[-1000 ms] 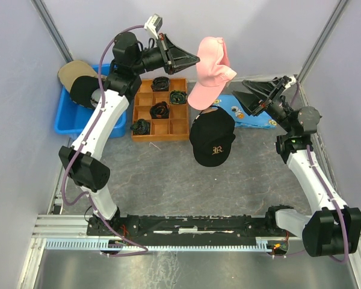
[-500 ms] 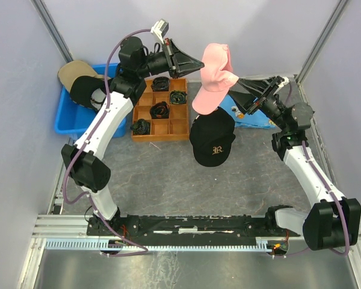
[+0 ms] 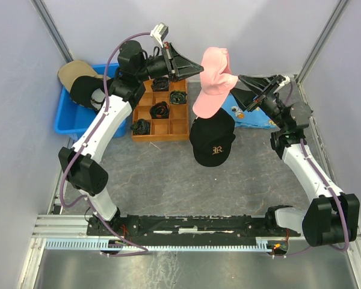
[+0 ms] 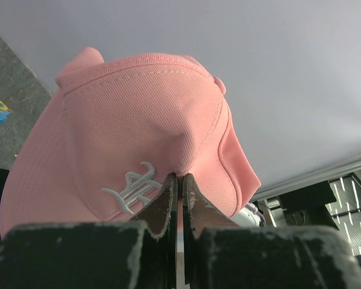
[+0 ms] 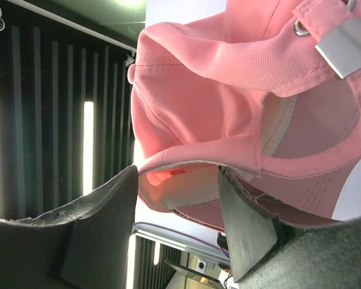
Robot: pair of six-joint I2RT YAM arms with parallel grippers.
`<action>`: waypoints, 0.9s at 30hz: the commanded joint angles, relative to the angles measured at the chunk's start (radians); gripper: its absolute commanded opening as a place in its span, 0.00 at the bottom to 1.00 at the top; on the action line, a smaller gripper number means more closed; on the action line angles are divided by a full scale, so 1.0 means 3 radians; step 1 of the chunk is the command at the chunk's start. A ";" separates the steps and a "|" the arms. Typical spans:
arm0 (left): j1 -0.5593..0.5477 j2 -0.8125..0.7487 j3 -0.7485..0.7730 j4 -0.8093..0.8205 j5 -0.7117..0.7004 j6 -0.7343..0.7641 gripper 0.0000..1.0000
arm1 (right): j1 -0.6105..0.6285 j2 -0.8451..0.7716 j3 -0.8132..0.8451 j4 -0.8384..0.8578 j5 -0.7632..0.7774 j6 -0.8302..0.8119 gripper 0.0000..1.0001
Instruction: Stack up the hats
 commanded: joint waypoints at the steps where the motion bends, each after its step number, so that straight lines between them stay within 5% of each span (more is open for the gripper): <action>1: 0.0031 -0.0137 0.0120 0.0195 0.0081 0.0155 0.03 | 0.0017 -0.0122 0.0099 0.0271 0.0112 0.1726 0.64; 20: 0.0019 -0.0069 0.0141 0.0178 0.0144 0.0277 0.03 | 0.0219 -0.0031 0.0236 0.0138 0.0137 0.1600 0.70; 22: 0.0023 -0.0080 0.0133 0.0173 0.0147 0.0283 0.03 | 0.0237 -0.0016 0.0246 0.0142 0.0141 0.1592 0.65; 27: 0.0024 -0.0142 0.0108 0.0076 0.0140 0.0395 0.03 | 0.0239 -0.0050 0.0137 0.0191 0.0199 0.1576 0.29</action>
